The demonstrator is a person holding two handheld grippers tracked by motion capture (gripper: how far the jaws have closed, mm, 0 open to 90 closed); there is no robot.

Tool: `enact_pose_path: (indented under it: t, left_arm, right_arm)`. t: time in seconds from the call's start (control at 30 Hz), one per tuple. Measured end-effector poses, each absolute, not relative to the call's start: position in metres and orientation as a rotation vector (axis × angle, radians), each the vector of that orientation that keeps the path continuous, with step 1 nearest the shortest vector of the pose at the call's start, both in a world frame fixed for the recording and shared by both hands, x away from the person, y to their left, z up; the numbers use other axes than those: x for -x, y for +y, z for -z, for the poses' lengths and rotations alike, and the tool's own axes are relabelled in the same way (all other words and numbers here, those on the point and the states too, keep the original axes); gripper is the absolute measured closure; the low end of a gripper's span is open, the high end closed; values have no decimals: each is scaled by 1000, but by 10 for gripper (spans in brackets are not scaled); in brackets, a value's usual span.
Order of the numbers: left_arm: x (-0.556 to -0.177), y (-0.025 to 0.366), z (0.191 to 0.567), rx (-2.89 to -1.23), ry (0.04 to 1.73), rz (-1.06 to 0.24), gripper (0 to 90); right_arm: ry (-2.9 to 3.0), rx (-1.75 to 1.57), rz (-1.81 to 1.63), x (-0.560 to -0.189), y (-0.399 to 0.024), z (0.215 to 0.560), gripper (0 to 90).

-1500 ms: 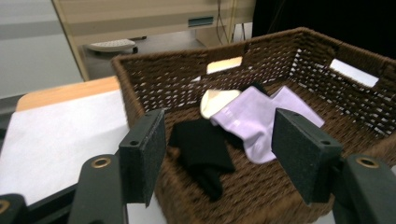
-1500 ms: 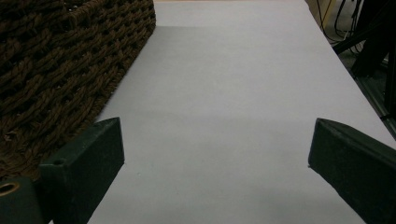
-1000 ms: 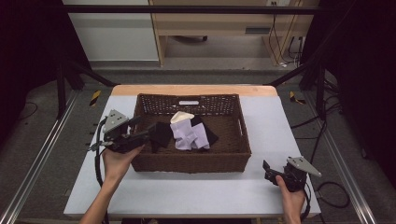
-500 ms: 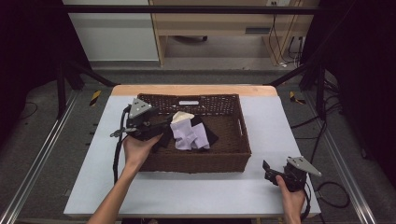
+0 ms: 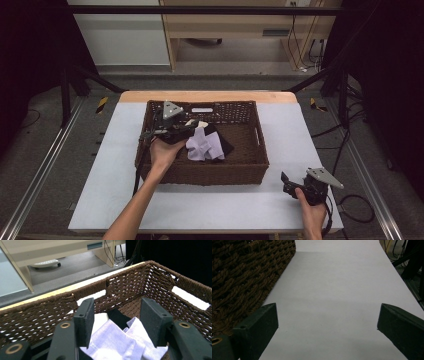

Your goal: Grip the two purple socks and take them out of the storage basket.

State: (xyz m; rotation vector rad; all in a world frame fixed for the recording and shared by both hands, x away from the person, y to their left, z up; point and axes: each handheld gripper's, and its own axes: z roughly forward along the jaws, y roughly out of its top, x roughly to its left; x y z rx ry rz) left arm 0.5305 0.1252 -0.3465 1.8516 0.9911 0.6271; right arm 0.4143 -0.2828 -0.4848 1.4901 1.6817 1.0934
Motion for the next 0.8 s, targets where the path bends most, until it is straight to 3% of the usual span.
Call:
enact_pose_path:
  t: [0.8]
  left_arm:
    - [-562, 79, 380, -2057, 1029, -570, 451]
  right_arm:
    - [1682, -1490, -1095, -414, -283, 485, 38]
